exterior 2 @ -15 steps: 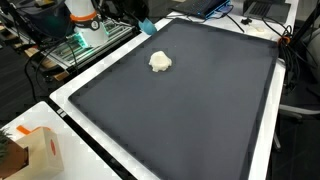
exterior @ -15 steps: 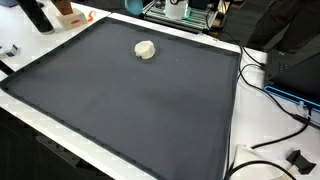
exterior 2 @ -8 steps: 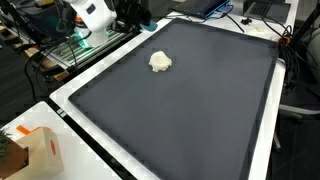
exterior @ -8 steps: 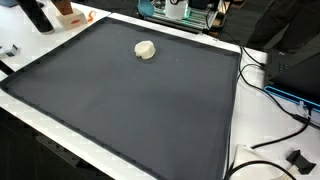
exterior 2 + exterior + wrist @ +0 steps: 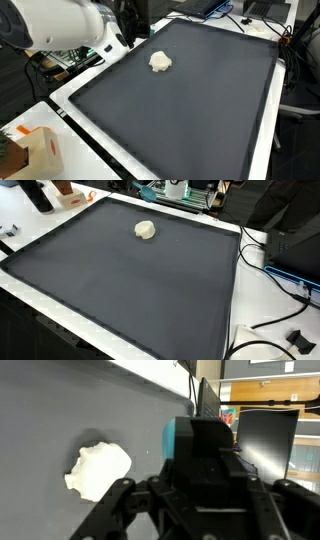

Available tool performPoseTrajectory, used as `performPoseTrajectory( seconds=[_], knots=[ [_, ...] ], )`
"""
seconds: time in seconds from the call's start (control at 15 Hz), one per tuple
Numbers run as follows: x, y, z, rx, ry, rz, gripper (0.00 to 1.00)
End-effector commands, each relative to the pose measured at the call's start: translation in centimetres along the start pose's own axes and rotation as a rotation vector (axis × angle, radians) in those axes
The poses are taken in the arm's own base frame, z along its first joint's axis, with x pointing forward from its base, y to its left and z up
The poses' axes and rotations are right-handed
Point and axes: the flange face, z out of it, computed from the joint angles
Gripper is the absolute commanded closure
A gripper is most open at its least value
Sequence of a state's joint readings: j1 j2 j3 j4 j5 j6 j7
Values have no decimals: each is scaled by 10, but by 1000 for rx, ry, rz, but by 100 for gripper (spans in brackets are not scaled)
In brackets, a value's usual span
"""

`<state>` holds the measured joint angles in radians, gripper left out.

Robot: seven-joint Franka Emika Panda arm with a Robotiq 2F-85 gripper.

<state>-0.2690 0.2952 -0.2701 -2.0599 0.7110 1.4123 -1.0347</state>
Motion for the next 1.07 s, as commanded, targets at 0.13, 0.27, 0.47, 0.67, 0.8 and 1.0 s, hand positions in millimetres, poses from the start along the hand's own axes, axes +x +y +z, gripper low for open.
performPoseTrajectory(
  seconds=[0.13,0.27,0.47,0.67,0.8,1.0],
  knots=[
    [6,35,-2,42,82,2,75],
    [3,47,0,52,111,7,75],
    [-1,63,4,58,147,1,75],
    [-5,78,9,39,170,0,75],
    [-7,84,13,30,177,-4,75],
    [-7,89,22,49,189,-16,75]
  ],
)
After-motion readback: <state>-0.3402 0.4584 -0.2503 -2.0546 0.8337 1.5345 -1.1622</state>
